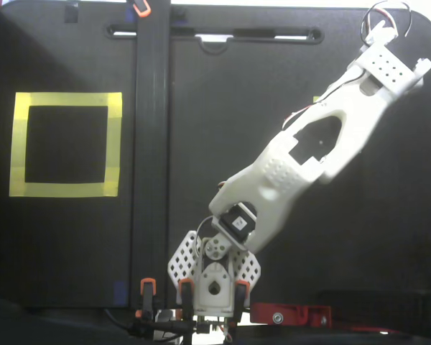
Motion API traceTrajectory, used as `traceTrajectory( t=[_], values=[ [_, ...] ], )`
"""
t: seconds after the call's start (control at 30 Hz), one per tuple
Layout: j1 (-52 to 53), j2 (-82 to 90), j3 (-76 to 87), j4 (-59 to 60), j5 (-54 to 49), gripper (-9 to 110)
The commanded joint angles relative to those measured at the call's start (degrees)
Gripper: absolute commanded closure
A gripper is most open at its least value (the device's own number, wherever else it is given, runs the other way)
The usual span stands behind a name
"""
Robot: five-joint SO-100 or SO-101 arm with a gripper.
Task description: Grasp the block and place it in the designated area.
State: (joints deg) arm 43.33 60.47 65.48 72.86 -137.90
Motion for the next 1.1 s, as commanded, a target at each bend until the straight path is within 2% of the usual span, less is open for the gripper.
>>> traceTrajectory(
  t=[0.0,1.07],
  values=[
    [-0.2,-0.6,-2.4,-1.2,-0.4,68],
    [-0.4,-7.1,-2.3,-5.2,-1.4,68]
  ],
)
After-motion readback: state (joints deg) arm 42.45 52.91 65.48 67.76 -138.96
